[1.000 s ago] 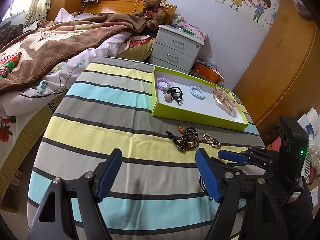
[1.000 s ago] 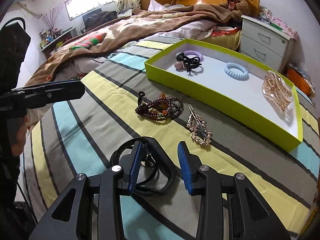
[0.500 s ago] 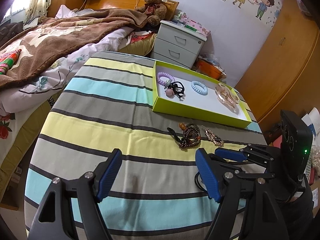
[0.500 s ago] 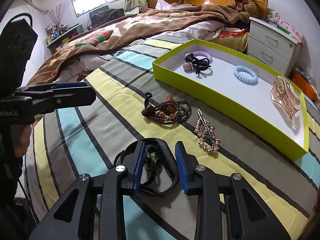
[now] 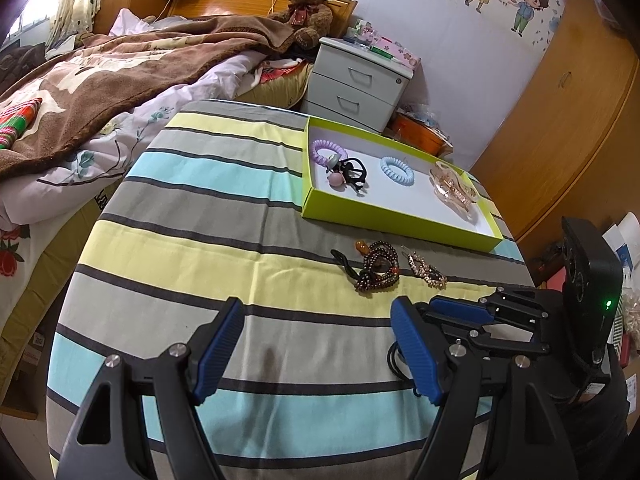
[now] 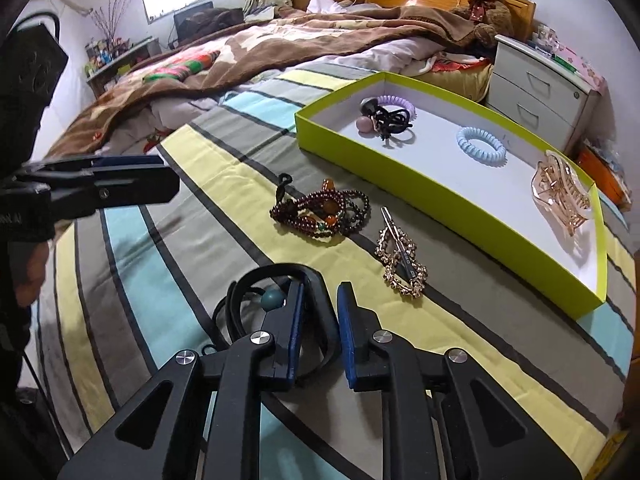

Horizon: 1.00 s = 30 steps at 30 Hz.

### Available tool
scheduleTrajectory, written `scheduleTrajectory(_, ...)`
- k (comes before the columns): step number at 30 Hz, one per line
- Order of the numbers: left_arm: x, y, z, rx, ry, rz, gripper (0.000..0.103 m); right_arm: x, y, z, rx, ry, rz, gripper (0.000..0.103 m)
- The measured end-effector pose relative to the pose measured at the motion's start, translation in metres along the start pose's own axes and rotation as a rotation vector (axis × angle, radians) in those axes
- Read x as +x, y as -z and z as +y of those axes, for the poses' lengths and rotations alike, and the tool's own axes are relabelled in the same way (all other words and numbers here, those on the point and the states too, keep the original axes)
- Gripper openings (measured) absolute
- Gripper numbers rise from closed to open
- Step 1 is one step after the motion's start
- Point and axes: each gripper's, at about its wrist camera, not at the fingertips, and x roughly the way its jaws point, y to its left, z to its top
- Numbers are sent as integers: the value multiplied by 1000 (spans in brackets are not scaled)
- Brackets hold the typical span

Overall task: Organize jewelry
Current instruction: 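Reach the right tool to the black wristband on the bedspread and grasp it, then grasp the black hair tie with teal bead using the left tool while the right tool holds the wristband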

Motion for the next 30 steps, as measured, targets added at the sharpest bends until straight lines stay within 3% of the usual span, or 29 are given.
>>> scheduleTrajectory(10, 0, 3, -2, 7, -7, 10, 77, -9, 6, -5, 25, 23, -35, 13)
scheduleTrajectory(21, 7, 6, -17, 41, -4, 40, 77, -37, 17, -26, 143, -38, -120, 13)
scheduleTrajectory(30, 25, 14, -43, 106, 30, 92, 77, -75, 40, -48, 218, 14, -187, 13)
